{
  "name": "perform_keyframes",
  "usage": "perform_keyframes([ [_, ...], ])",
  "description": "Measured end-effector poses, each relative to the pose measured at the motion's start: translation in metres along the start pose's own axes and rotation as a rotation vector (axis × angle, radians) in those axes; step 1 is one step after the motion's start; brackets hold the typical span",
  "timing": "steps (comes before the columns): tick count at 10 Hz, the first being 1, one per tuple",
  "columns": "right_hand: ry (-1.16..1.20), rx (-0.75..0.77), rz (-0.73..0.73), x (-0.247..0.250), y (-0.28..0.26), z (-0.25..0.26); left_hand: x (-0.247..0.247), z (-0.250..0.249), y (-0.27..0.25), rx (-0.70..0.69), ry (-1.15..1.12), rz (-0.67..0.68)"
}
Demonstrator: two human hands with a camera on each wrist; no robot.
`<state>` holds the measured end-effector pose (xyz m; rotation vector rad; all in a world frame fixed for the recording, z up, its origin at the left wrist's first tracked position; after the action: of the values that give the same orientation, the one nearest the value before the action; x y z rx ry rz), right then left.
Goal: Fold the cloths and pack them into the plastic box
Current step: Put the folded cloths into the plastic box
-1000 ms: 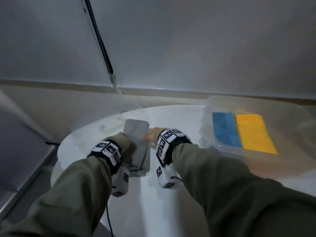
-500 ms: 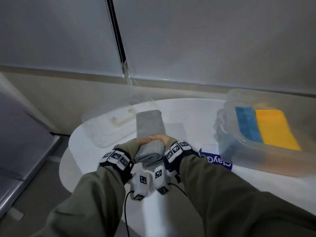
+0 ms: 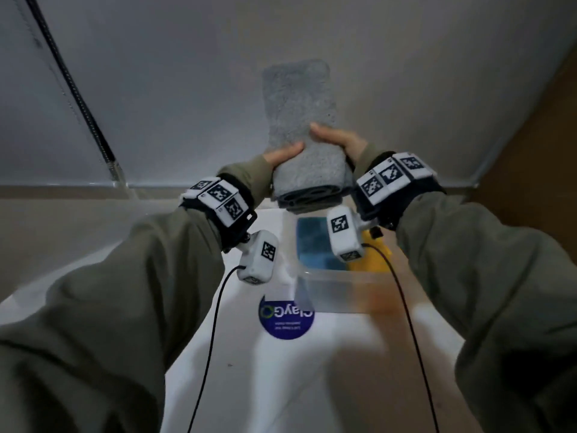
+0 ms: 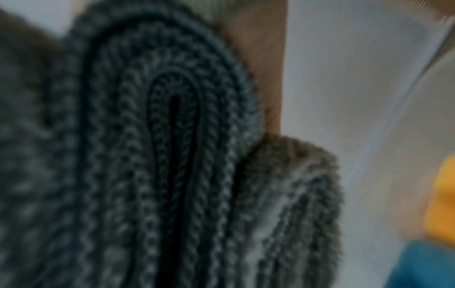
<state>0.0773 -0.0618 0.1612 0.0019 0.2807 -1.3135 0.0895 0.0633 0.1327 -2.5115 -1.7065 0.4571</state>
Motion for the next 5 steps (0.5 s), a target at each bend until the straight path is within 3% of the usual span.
perform_keyframes([
  [1, -0.121, -0.079, -0.031, 0.071, -0.021, 0.023, -0.063, 0.006, 0.037, 0.097, 0.18, 0.065],
  [2, -0.372, -0.213, -0.076, 0.136, -0.03, 0.019, -0.106, 0.011, 0.048, 0.187, 0.561, 0.017],
  [3, -0.615, -0.342, -0.194, 0.186, -0.037, -0.001, -0.086, 0.027, 0.061, 0.286, 1.037, -0.131],
  [4, -0.931, -0.383, -0.286, 0.218, -0.042, -0.022, -0.054, 0.045, 0.064, 0.426, 1.626, -0.19],
  [5, -1.146, -0.453, -0.226, 0.223, -0.043, -0.037, -0.054, 0.056, 0.067, 0.55, 1.718, -0.15],
])
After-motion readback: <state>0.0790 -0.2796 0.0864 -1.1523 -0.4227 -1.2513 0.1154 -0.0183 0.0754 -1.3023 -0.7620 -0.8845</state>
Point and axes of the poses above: each hand's wrist, its own y-axis towards the middle knuckle, its own x-axis out of the back of the hand, z = x × y, the point moved 4 cm from there along y, towards the middle knuckle, and after that the axes turned 9 degrees about x, right-handed, at the moved point
